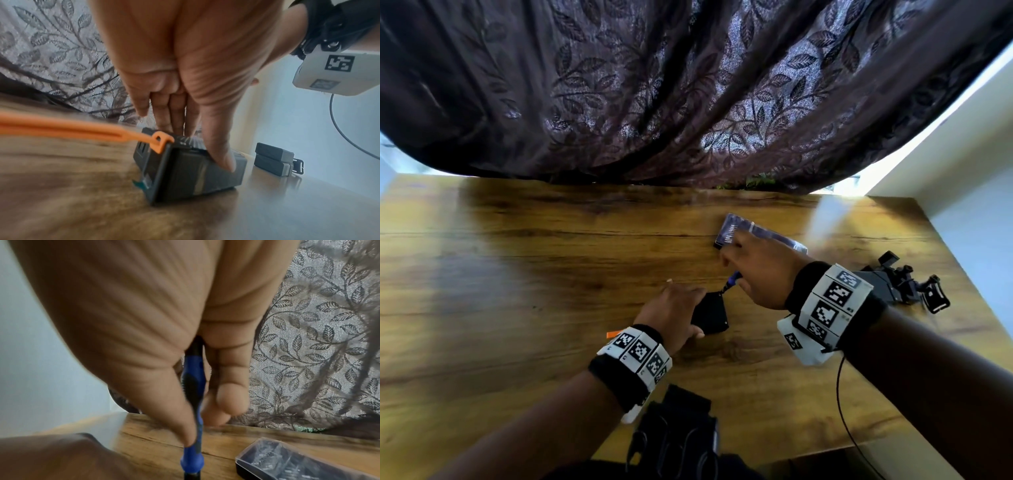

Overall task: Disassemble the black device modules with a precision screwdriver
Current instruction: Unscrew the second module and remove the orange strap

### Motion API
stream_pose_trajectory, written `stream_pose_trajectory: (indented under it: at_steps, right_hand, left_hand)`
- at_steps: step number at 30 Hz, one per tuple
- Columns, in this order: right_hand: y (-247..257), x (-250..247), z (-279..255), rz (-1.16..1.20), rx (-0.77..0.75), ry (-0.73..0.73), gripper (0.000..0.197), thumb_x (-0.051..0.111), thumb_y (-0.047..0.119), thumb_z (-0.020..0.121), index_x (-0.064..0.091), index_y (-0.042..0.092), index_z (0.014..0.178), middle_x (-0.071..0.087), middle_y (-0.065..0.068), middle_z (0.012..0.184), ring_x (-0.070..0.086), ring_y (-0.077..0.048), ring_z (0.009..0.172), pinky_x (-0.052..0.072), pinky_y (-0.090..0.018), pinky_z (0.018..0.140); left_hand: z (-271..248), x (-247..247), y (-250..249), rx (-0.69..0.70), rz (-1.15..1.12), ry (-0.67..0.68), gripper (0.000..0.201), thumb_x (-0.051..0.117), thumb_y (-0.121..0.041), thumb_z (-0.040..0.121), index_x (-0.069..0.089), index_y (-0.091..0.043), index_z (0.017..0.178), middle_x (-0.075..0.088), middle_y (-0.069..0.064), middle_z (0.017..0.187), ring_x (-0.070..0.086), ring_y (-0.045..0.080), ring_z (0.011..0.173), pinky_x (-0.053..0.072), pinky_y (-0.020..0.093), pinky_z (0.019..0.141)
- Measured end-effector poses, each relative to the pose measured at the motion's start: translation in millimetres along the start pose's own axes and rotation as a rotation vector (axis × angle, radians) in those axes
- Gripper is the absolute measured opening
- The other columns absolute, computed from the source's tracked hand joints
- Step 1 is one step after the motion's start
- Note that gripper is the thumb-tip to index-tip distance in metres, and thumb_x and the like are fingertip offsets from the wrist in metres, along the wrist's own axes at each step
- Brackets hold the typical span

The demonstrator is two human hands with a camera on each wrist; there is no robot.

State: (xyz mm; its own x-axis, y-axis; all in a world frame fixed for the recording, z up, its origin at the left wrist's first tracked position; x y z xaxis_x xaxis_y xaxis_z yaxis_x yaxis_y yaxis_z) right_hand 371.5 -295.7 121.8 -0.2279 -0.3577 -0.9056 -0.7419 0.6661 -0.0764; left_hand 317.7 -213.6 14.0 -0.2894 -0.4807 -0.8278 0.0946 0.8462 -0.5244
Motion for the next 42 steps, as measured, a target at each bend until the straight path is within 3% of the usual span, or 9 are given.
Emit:
stream_pose_trajectory:
  at_steps: [5,9,14,17,20,25,31,37,42]
  right_hand:
    - [0,-7,1,0.082,-0.008,-0.027,0.021,0.064,0.008,0.088,0.058,0.024,0.1,0.048,0.004,0.115,0.056,-0.013,0.093,0.05,-0.03,0.081]
    - [0,-5,7,0.0,0.001,-0.019,0.01,0.059,0.02,0.095,0.062,0.018,0.105,0.054,0.002,0.114,0.056,-0.017,0.101,0.047,-0.03,0.085]
    - [-3,-3,10,-0.084,0.032,0.018,0.033,0.043,0.037,0.106,0.062,0.015,0.091,0.067,-0.003,0.097,0.063,-0.021,0.089,0.055,-0.04,0.086]
    - [-9,1,9,-0.079,0.044,0.023,0.032,0.045,0.041,0.105,0.064,0.015,0.102,0.067,-0.005,0.108,0.064,-0.022,0.095,0.054,-0.04,0.088]
    - [-12,-1,4,-0.049,0.012,-0.032,0.027,0.064,0.032,0.094,0.058,0.02,0.117,0.049,-0.003,0.127,0.057,-0.02,0.107,0.048,-0.03,0.092]
    - [-4,-4,0,0.056,-0.035,-0.048,0.018,0.066,0.011,0.088,0.062,0.025,0.099,0.045,0.009,0.109,0.055,-0.014,0.098,0.049,-0.03,0.084]
    - [1,-5,3,0.054,-0.03,-0.077,0.004,0.064,0.025,0.095,0.062,0.023,0.098,0.053,0.004,0.111,0.056,-0.015,0.1,0.048,-0.032,0.086]
    - [-2,-1,6,-0.016,0.019,-0.056,0.026,0.053,0.044,0.1,0.062,0.02,0.094,0.067,-0.001,0.098,0.064,-0.02,0.092,0.054,-0.039,0.084]
    - [-1,-1,5,-0.05,0.038,-0.024,0.031,0.049,0.045,0.102,0.063,0.018,0.096,0.068,-0.004,0.098,0.066,-0.023,0.092,0.056,-0.041,0.084]
  left_hand:
    - [-1,-2,-1,-0.024,0.13,-0.001,0.077,0.076,-0.042,0.085,0.045,-0.022,0.151,0.049,-0.006,0.152,0.04,0.016,0.142,0.008,0.04,0.125]
    - [1,-1,-2,-0.063,0.197,0.014,0.07,0.072,-0.044,0.087,0.045,-0.027,0.15,0.053,-0.005,0.147,0.041,0.019,0.14,0.007,0.044,0.125]
    - [-1,-5,-7,-0.113,0.29,0.027,0.069,0.073,-0.047,0.086,0.047,-0.028,0.147,0.06,-0.002,0.135,0.049,0.021,0.132,0.009,0.052,0.124]
    - [-3,-7,-10,-0.138,0.326,0.01,0.064,0.074,-0.045,0.087,0.05,-0.027,0.143,0.061,-0.001,0.132,0.052,0.022,0.129,0.014,0.055,0.123]
    - [-5,-9,-11,-0.148,0.315,-0.004,0.059,0.073,-0.044,0.088,0.052,-0.026,0.141,0.061,-0.001,0.132,0.052,0.022,0.129,0.015,0.056,0.122]
    - [-5,-10,-11,-0.155,0.318,0.011,0.059,0.072,-0.045,0.088,0.052,-0.027,0.141,0.062,-0.001,0.129,0.053,0.022,0.126,0.017,0.058,0.121]
    - [-7,-10,-11,-0.164,0.309,0.018,0.06,0.073,-0.047,0.087,0.052,-0.029,0.14,0.061,0.0,0.13,0.052,0.023,0.127,0.015,0.059,0.12]
    - [-8,-11,-10,-0.175,0.281,0.022,0.062,0.077,-0.044,0.085,0.053,-0.029,0.14,0.06,0.0,0.132,0.051,0.023,0.128,0.015,0.06,0.121]
    - [-9,-11,-11,-0.182,0.29,0.034,0.065,0.076,-0.044,0.085,0.051,-0.028,0.142,0.06,0.001,0.133,0.05,0.024,0.13,0.016,0.06,0.12]
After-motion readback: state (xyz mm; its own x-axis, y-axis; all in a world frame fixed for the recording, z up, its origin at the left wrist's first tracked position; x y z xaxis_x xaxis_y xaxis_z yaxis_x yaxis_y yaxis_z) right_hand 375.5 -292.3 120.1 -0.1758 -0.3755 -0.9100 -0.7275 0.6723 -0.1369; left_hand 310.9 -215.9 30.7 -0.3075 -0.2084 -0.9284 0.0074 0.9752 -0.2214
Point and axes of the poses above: each hand's wrist, its own z-axis towards the middle knuckle, its own x-axis out of the palm, y = z × x, the point moved 9 cm from there along z, towards the middle knuckle
